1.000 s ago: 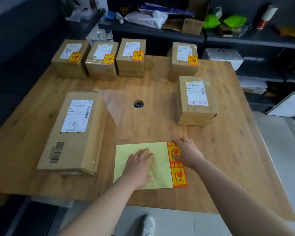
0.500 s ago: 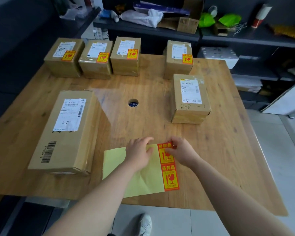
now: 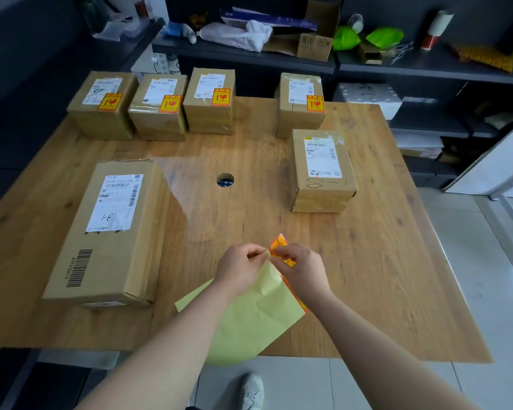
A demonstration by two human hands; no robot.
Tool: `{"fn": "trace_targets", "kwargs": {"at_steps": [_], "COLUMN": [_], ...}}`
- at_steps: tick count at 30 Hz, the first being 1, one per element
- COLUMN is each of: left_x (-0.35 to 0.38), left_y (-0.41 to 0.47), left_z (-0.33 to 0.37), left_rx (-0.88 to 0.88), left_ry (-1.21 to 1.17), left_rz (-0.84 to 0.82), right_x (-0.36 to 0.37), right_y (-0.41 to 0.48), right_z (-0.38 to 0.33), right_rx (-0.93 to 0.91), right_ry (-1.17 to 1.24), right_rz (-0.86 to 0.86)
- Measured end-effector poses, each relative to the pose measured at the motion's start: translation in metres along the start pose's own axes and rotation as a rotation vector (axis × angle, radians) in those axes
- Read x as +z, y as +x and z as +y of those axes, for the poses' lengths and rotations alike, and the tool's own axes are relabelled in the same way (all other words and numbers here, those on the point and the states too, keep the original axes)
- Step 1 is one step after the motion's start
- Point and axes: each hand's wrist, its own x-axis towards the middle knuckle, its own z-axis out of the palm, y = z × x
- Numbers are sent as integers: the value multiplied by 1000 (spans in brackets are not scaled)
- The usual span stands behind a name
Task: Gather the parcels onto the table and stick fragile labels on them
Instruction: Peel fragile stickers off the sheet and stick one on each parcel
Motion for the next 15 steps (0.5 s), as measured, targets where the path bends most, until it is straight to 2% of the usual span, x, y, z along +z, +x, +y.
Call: {"fn": "trace_targets", "kwargs": {"at_steps": [5,15], "left_x": [0,1], "left_y": [-4,-5], "left_z": [0,-2], "left_rx": [15,57], "left_ry": [0,-30], "left_rz": [-16,12], "right_x": [2,-1], "right_y": [-4,-5], "right_z": [-2,-6], "right_rx": [37,86], "right_ry": [177,249], "right_rz": [38,5]}}
